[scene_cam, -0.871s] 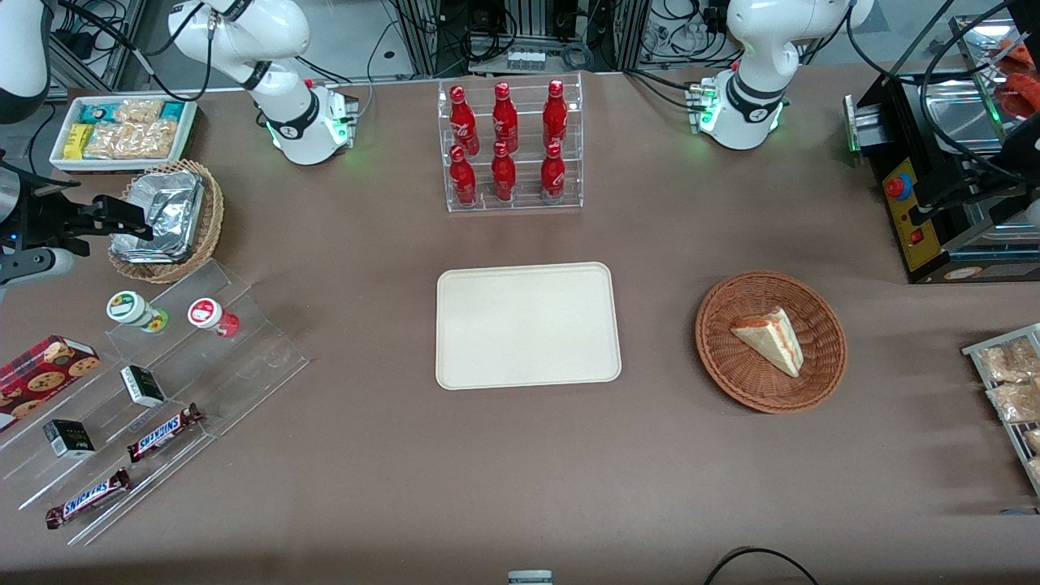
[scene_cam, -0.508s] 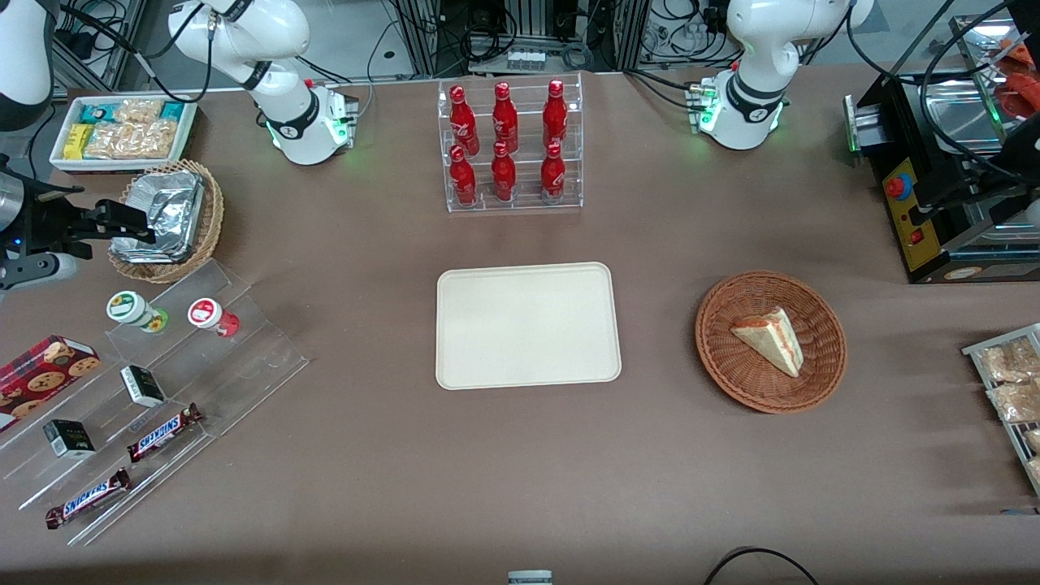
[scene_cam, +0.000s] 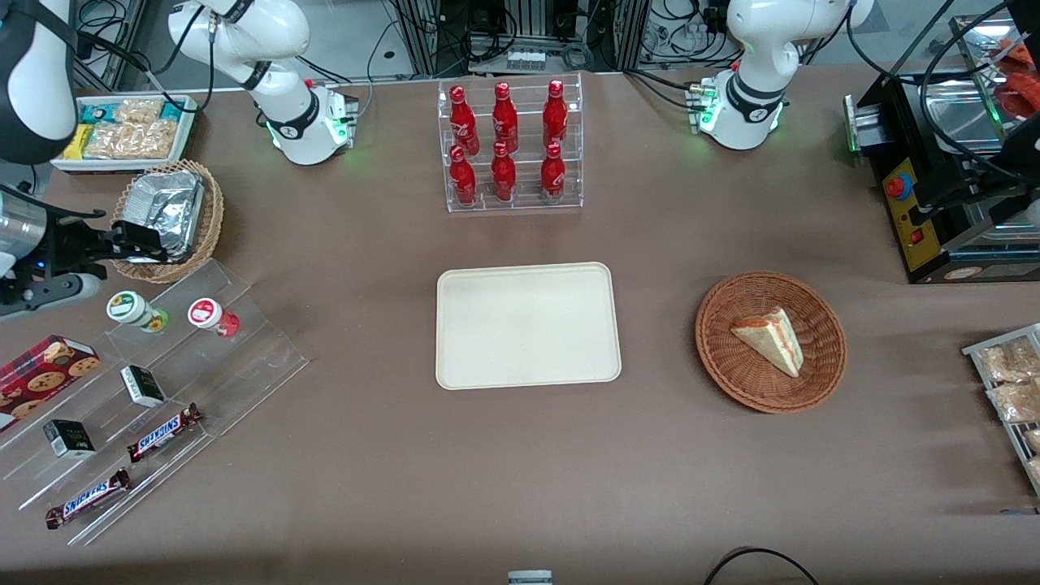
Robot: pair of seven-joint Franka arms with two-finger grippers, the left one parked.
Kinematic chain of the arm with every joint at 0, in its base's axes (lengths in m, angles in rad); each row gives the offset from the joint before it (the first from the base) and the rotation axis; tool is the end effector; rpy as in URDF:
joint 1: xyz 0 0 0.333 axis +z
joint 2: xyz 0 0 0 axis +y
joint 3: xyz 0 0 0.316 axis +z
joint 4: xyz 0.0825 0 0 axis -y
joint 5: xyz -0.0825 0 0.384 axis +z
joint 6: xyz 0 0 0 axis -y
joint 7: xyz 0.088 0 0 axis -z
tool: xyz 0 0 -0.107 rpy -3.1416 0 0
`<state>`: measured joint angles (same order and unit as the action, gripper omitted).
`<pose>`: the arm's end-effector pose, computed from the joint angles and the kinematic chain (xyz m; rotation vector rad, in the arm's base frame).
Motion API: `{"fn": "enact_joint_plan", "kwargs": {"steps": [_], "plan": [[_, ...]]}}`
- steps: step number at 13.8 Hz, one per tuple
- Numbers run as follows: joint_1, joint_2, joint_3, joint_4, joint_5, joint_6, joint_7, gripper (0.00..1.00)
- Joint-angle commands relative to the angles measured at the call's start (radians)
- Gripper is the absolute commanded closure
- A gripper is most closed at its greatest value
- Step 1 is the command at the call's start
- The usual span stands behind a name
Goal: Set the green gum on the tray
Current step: 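Move the right gripper over the green-and-white gum container on the acrylic stand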
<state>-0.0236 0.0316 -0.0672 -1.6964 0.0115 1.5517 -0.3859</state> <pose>0.5504 -0.0484 0.5469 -3.0467 -0.4513 0.2610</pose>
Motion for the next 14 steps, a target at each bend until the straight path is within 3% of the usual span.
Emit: {"fn": "enact_joint_plan", "kwargs": {"steps": [1,6,14], "plan": [[-0.036,-0.004,-0.006,-0.063,-0.008,0.076,-0.204,0.00],[-0.143,-0.004,-0.006,-0.202,-0.034,0.298,-0.474,0.00],[-0.216,-0.010,-0.006,-0.359,-0.025,0.520,-0.642,0.00]]}}
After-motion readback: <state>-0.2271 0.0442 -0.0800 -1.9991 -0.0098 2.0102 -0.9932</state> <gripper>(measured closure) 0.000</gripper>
